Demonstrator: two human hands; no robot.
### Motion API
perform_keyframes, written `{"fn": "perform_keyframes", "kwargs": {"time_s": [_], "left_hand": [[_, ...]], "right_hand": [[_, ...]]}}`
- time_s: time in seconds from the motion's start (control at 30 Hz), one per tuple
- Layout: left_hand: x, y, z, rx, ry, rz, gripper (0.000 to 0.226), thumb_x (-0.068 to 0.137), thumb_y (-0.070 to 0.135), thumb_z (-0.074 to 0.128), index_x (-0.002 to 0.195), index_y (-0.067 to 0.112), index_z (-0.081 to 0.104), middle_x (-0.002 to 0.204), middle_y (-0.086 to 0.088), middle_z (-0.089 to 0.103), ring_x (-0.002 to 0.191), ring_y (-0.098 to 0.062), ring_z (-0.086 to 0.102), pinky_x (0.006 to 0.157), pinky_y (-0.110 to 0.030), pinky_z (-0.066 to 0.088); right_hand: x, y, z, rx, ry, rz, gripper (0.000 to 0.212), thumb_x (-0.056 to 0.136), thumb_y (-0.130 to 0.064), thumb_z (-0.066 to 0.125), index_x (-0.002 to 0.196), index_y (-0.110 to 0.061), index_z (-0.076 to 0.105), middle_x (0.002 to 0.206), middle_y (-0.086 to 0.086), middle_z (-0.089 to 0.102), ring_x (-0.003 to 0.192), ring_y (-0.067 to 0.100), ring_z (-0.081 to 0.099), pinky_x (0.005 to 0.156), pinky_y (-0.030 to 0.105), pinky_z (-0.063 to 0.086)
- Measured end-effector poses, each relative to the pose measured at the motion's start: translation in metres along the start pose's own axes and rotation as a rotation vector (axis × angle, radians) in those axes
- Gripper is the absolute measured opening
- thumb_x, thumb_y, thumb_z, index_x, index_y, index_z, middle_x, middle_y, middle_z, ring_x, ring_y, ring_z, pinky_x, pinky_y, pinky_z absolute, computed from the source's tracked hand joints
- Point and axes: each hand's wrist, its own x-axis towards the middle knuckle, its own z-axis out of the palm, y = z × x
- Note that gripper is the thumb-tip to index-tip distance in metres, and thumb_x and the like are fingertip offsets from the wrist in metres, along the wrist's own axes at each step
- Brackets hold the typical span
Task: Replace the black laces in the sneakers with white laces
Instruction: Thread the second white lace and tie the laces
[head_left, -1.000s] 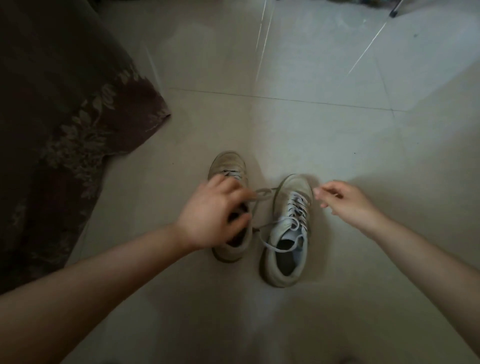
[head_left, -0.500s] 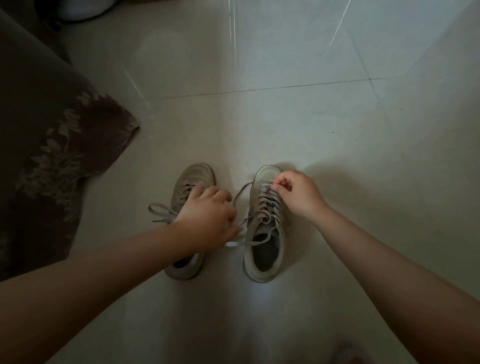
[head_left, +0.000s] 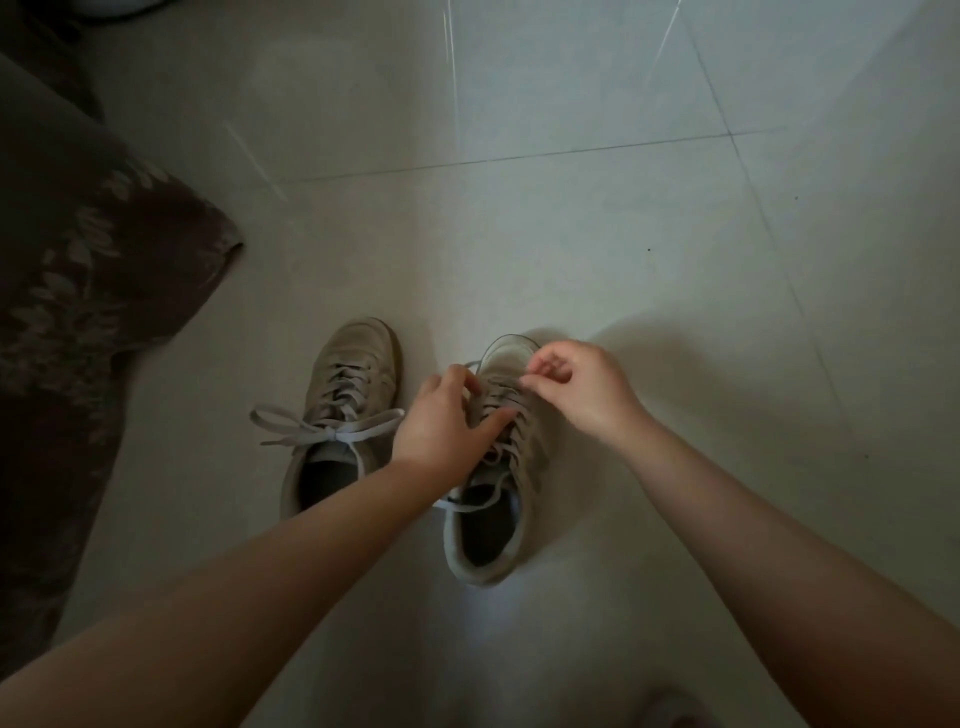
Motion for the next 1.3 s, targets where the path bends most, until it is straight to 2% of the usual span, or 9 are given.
{"fn": "perform_keyframes", "kwargs": {"time_s": [0.17,0.27,0.4,0.53,0.6,0.77,0.93,1.2,1.3], "left_hand": [[0.0,0.01,0.002,0.046,0.164,0.214,0.02,0.089,0.031,0.059,0.106,0.025,0.067,0.098,0.003,0.055,0.085,-0.018,0.058,0.065,-0.035,0.052],[0.011,0.02,0.001,0.174,0.106,0.167,0.021,0.09,0.029,0.056,0.107,0.028,0.068,0.101,0.001,0.053,0.09,-0.018,0.055,0.065,-0.03,0.047],[0.027,0.032,-0.006,0.315,0.011,0.14,0.018,0.09,0.021,0.054,0.101,0.024,0.067,0.105,0.0,0.053,0.094,-0.021,0.055,0.071,-0.032,0.047],[0.034,0.038,-0.005,0.459,-0.052,0.165,0.017,0.091,0.01,0.053,0.102,0.015,0.063,0.107,-0.004,0.052,0.087,-0.023,0.056,0.069,-0.034,0.05],[0.033,0.036,-0.005,0.397,-0.052,0.173,0.015,0.092,0.013,0.051,0.102,0.013,0.062,0.106,-0.004,0.051,0.085,-0.023,0.056,0.072,-0.035,0.052],[0.03,0.023,-0.015,0.225,-0.13,0.223,0.008,0.094,0.018,0.048,0.091,0.017,0.054,0.098,0.001,0.046,0.079,-0.014,0.047,0.071,-0.026,0.039],[0.031,0.014,-0.021,0.217,-0.185,0.322,0.008,0.092,0.016,0.049,0.095,0.011,0.055,0.098,-0.002,0.046,0.078,-0.016,0.046,0.075,-0.033,0.047],[0.021,0.007,-0.008,0.183,0.044,0.4,0.011,0.092,0.013,0.054,0.094,0.003,0.058,0.098,-0.01,0.051,0.073,-0.028,0.055,0.065,-0.043,0.05],[0.016,-0.005,-0.005,0.138,0.099,0.47,0.012,0.092,0.012,0.054,0.093,0.001,0.059,0.094,-0.014,0.053,0.07,-0.032,0.056,0.06,-0.046,0.05]], "right_hand": [[-0.011,0.009,0.005,-0.122,0.039,-0.066,0.011,0.08,-0.021,0.074,0.085,-0.012,0.069,0.074,-0.005,0.06,0.067,0.01,0.053,0.061,0.019,0.037],[-0.008,0.012,0.006,-0.02,0.007,0.04,0.015,0.084,-0.025,0.07,0.089,-0.011,0.068,0.074,-0.005,0.06,0.067,0.008,0.052,0.055,0.009,0.036],[-0.001,0.018,0.004,0.267,-0.13,0.243,0.014,0.086,-0.028,0.067,0.096,-0.018,0.067,0.075,-0.012,0.058,0.073,0.004,0.052,0.062,0.016,0.037],[-0.007,0.021,0.008,0.234,-0.038,0.187,0.016,0.085,-0.027,0.069,0.095,-0.014,0.067,0.069,-0.006,0.051,0.063,0.005,0.045,0.055,0.015,0.033],[-0.013,0.02,0.013,0.208,0.049,0.098,0.011,0.084,-0.024,0.07,0.087,-0.015,0.064,0.064,-0.005,0.046,0.057,0.007,0.041,0.05,0.014,0.032],[-0.012,0.022,0.018,0.29,0.091,0.07,0.013,0.083,-0.022,0.071,0.089,-0.019,0.06,0.073,0.001,0.054,0.067,0.015,0.051,0.063,0.027,0.043],[-0.011,0.022,0.022,0.294,0.097,0.061,0.013,0.082,-0.021,0.071,0.091,-0.021,0.062,0.075,0.01,0.058,0.069,0.021,0.055,0.067,0.035,0.048],[-0.019,0.009,0.025,0.21,0.144,0.037,0.017,0.081,-0.021,0.072,0.092,-0.018,0.059,0.074,-0.006,0.057,0.065,0.006,0.053,0.061,0.013,0.043],[-0.027,0.009,0.024,0.028,0.131,-0.129,0.009,0.081,-0.019,0.071,0.088,-0.015,0.067,0.084,0.0,0.06,0.074,0.013,0.058,0.069,0.024,0.047]]}}
